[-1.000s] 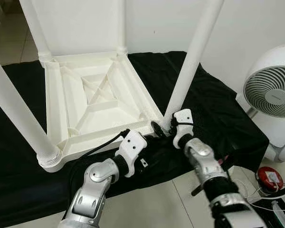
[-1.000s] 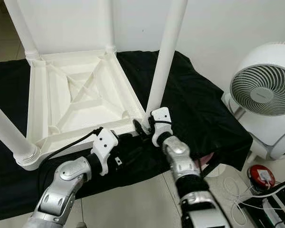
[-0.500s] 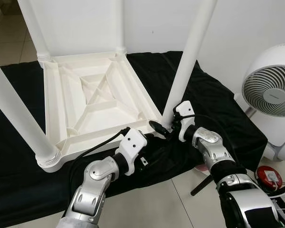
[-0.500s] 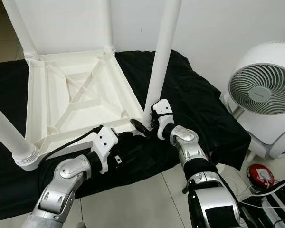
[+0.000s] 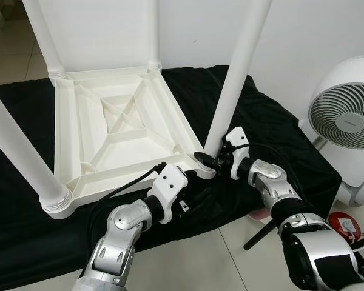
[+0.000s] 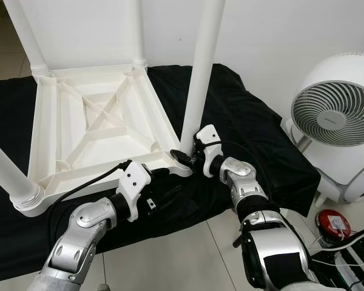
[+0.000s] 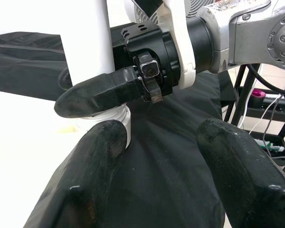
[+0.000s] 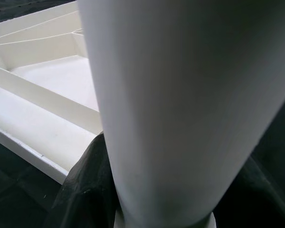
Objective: Building children table
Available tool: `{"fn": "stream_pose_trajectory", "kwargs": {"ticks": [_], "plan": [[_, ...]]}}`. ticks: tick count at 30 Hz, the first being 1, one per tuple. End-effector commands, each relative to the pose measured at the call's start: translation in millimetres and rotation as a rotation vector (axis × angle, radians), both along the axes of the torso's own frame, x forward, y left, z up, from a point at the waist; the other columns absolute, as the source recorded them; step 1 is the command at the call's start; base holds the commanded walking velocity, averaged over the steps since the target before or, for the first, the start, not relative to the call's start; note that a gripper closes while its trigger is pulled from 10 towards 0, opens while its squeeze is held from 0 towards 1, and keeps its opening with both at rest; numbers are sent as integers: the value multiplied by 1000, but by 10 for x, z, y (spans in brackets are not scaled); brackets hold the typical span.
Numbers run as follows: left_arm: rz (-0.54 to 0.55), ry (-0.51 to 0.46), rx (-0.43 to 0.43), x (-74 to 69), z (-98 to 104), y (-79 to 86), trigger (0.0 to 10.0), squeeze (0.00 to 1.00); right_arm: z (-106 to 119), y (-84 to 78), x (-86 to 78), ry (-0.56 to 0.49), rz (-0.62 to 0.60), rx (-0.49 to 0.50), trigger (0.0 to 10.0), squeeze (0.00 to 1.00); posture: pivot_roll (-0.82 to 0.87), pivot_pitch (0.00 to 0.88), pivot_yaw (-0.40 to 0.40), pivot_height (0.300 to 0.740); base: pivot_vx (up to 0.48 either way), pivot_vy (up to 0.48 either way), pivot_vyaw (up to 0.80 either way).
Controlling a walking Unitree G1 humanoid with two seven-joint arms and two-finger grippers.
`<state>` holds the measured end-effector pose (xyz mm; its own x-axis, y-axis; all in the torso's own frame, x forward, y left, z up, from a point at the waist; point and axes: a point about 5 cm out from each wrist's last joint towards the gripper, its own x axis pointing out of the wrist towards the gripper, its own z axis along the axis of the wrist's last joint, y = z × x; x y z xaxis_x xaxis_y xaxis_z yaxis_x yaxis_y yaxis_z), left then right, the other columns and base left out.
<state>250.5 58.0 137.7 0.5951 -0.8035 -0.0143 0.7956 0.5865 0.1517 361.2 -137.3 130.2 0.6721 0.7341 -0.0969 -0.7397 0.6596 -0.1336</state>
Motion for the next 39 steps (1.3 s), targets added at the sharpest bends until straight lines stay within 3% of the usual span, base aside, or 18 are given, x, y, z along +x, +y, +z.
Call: {"fn": "stream_pose_trajectory", "kwargs": {"ticks": [1,4,5,6,14,15,16,17,20,23,35,36,39], "plan": [[98,-2,-16,23,5,18,10000,0,-106,-59,-25,5,-106,-14,0,0,29,0,-57,740,0,0,0],[99,-1,-17,20,3,16,10000,0,-117,-69,-23,-8,-148,-35,0,0,28,0,-58,740,0,0,0],[99,1,-18,15,0,15,10000,0,-124,-75,-24,-16,-182,-41,667,0,23,0,-57,740,0,0,0],[98,3,-19,9,-4,11,10000,0,-132,-68,-25,-7,-218,-30,10000,0,18,0,-56,740,0,0,0],[86,10,-22,-1,-17,-19,10000,0,-116,32,-66,-14,-400,45,10000,0,3,0,-54,740,0,0,0],[84,9,-21,4,-17,-22,10000,0,-113,59,-98,-25,-484,60,10000,0,-1,0,-52,740,0,0,0],[84,9,-21,4,-17,-22,10000,0,-113,59,-98,-25,-484,60,10000,0,-1,0,-52,740,0,0,0],[83,9,-22,7,-16,-25,10000,0,-126,92,-154,-22,-583,85,10000,0,-3,0,-55,740,0,0,0],[81,10,-23,4,-16,-28,10000,0,-136,114,-211,-25,-661,98,10000,0,-5,0,-56,740,0,0,0],[77,11,-27,0,-22,-41,10000,0,-183,190,-356,-7,-878,137,10000,0,-3,0,-59,740,0,0,0],[84,12,-25,-2,-23,-25,10000,0,-17,249,-411,-34,-899,188,10000,4,2,0,-60,740,0,0,0],[84,12,-25,-2,-24,-25,10000,0,10,268,-422,-41,-890,201,10000,1000,2,0,-60,740,0,0,0],[85,12,-26,-2,-25,-26,10000,0,69,302,-448,-60,-864,232,10000,1000,2,0,-60,740,0,0,0]]}}
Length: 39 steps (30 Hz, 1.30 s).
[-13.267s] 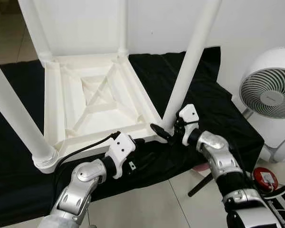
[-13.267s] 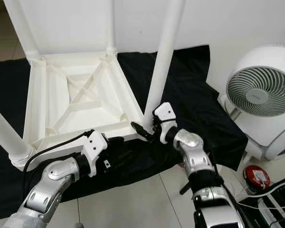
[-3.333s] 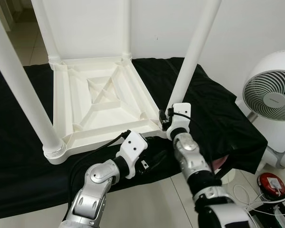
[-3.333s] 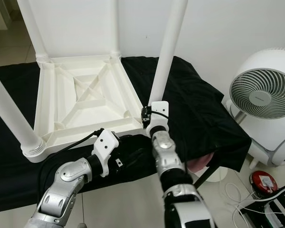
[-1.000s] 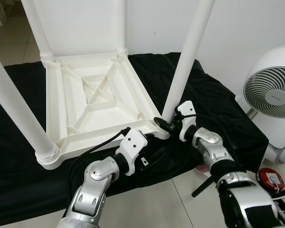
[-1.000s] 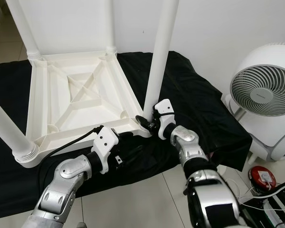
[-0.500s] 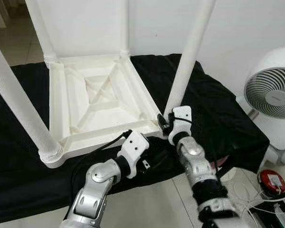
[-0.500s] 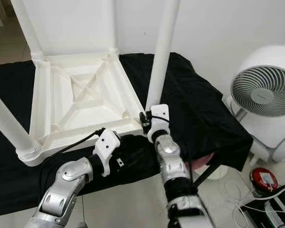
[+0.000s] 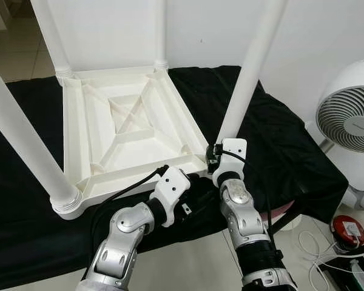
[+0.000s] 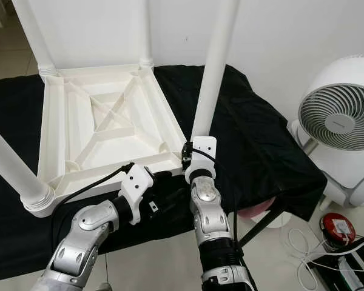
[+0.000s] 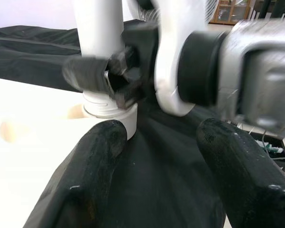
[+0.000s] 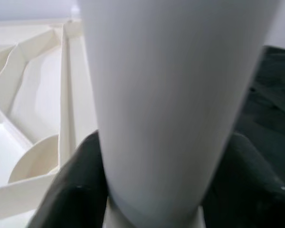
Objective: Building children table
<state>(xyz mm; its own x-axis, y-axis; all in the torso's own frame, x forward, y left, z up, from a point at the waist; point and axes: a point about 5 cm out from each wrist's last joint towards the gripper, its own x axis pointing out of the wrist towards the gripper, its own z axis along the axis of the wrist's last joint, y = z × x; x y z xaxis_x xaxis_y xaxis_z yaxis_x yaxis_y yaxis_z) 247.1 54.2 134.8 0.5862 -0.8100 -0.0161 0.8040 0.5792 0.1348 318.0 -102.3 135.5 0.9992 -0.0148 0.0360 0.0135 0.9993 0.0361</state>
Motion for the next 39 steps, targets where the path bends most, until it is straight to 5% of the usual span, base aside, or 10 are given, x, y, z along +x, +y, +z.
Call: {"fn": "stream_pose_trajectory", "kwargs": {"ticks": [1,11,12,27,28,29,30,37,38,39], "plan": [[97,-3,-16,34,4,14,10000,0,38,-50,-20,-25,-14,13,10000,1000,3,0,-64,740,0,0,0],[96,-3,-18,41,4,4,10000,0,221,-61,-102,-149,46,62,10000,1000,-1,0,-63,740,0,0,0],[96,-3,-18,40,4,5,10000,0,253,-78,-143,-180,58,64,10000,0,-3,0,-63,740,0,0,0],[96,1,-4,8,-4,58,10000,0,217,-316,-567,-233,143,-28,10000,0,-10,3,-61,740,0,0,0],[94,-7,4,24,9,73,10000,0,184,-355,-606,-218,153,-23,3176,0,-14,6,-55,740,0,0,0],[94,-7,4,24,9,73,10000,0,184,-355,-606,-218,153,-23,3176,0,-14,6,-55,740,0,0,0],[93,-12,8,38,20,86,10000,0,163,-377,-636,-209,166,-25,0,0,-15,6,-54,740,0,0,0],[86,-30,32,59,43,147,10000,0,84,-327,-694,-169,274,-34,0,0,-11,5,-56,740,0,0,0],[88,-36,38,58,54,165,10000,0,42,-291,-692,-140,322,-46,3451,0,-4,6,-61,740,0,0,0],[88,-36,38,58,54,165,10000,0,42,-291,-692,-140,322,-46,3451,0,-4,6,-61,740,0,0,0]]}}
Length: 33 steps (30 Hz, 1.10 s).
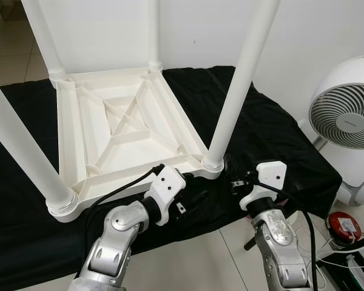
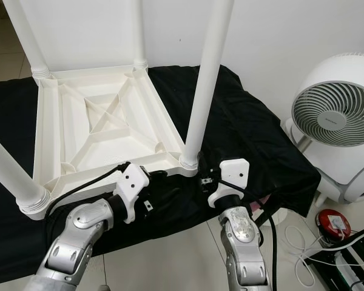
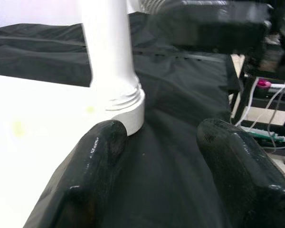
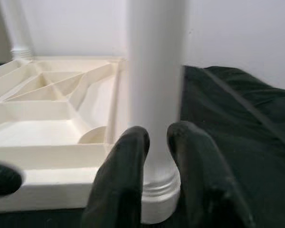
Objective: Building children table
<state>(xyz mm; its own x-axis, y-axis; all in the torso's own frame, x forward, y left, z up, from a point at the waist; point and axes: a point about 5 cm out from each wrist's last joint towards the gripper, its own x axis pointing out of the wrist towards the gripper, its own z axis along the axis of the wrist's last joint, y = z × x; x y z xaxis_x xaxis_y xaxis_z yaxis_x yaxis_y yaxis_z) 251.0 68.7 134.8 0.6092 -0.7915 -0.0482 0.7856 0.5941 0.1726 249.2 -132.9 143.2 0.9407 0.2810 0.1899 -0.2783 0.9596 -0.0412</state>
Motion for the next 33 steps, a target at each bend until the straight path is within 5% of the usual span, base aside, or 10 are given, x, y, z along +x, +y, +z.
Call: {"fn": "stream_pose_trajectory", "kwargs": {"ticks": [1,14,23,33], "plan": [[63,-35,-8,19,73,36,10000,0,-74,56,13,58,77,-1,10000,0,1,6,-66,740,0,0,0],[65,-84,5,-15,160,-20,10000,0,-78,143,302,114,288,-8,10000,0,20,0,-84,740,0,0,0],[166,-74,137,63,13,20,10000,0,31,-105,572,91,215,-22,10000,0,30,0,-88,740,0,0,0],[184,-65,151,42,-20,82,10000,0,-33,-242,560,109,184,-16,10000,0,29,0,-80,740,0,0,0]]}}
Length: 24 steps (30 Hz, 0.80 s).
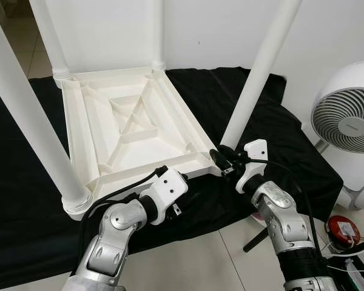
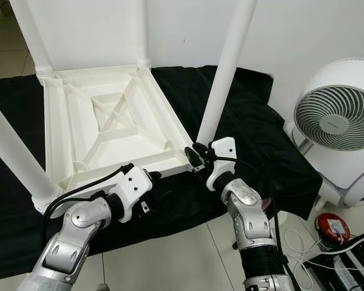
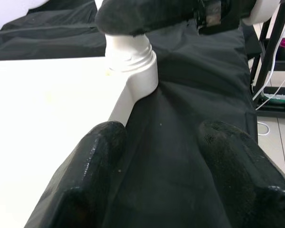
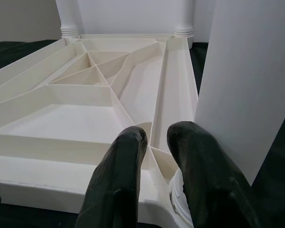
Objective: Building children table
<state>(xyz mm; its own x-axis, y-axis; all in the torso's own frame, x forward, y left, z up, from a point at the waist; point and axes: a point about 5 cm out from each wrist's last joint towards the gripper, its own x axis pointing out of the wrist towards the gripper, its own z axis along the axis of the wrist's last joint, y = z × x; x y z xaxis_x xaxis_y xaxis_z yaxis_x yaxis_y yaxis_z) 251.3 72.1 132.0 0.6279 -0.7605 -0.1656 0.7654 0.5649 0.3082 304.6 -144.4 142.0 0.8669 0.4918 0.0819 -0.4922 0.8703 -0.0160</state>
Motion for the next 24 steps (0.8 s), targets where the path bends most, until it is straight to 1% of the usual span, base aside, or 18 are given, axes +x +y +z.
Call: {"fn": "stream_pose_trajectory", "kwargs": {"ticks": [1,2,3,5,8,10,11,12,13,14,15,17,18,19,20,22,23,24], "plan": [[145,-40,-37,14,4,54,10000,0,-28,-154,11,-2,-51,-1,10000,0,23,0,-74,740,0,0,0],[145,-40,-37,14,4,54,10000,0,-28,-154,11,-2,-51,-1,10000,0,23,0,-74,740,0,0,0],[113,-28,-41,-37,-12,81,10000,0,-35,-239,38,-5,-78,-12,10000,0,20,0,-72,740,0,0,0],[88,-12,-45,-92,-26,122,10000,0,-37,-331,71,-7,-109,-24,10000,0,19,0,-69,740,0,0,0],[75,-5,-46,-125,-31,149,10000,0,-37,-379,87,-7,-123,-30,10000,0,19,0,-69,740,0,0,0],[53,12,-51,-181,-38,218,10000,0,-34,-461,112,-8,-147,-41,10000,0,21,0,-69,740,0,0,0],[53,12,-51,-181,-38,218,10000,0,-34,-461,112,-8,-147,-41,10000,0,21,0,-69,740,0,0,0],[56,16,-63,-203,-30,268,10000,0,-32,-504,129,-7,-161,-46,10000,0,22,2,-68,740,0,0,0],[56,16,-63,-203,-30,268,10000,0,-32,-504,129,-7,-161,-46,10000,0,22,2,-68,740,0,0,0],[57,19,-77,-227,-19,309,10000,0,-29,-539,139,-7,-171,-50,10000,0,27,6,-70,740,0,0,0],[57,19,-77,-227,-19,309,10000,0,-29,-539,139,-7,-171,-50,10000,0,27,6,-70,740,0,0,0],[41,18,-113,-319,16,412,10000,0,-26,-610,160,-6,-192,-60,10000,0,30,8,-72,740,0,0,0],[41,18,-113,-319,16,412,10000,0,-26,-610,160,-6,-192,-60,10000,0,30,8,-72,740,0,0,0],[32,18,-129,-369,30,457,10000,0,-26,-631,163,-6,-197,-62,10000,0,34,11,-76,740,0,0,0],[32,18,-129,-369,30,457,10000,0,-26,-631,163,-6,-197,-62,10000,0,34,11,-76,740,0,0,0],[8,49,-197,-500,54,569,10000,0,-36,-648,165,-5,-195,-69,10000,0,37,12,-76,740,0,0,0],[8,49,-197,-500,54,569,10000,0,-36,-648,165,-5,-195,-69,10000,0,37,12,-76,740,0,0,0],[4,64,-231,-565,60,629,10000,0,-47,-655,166,-6,-192,-72,10000,0,40,13,-75,740,0,0,0]]}}
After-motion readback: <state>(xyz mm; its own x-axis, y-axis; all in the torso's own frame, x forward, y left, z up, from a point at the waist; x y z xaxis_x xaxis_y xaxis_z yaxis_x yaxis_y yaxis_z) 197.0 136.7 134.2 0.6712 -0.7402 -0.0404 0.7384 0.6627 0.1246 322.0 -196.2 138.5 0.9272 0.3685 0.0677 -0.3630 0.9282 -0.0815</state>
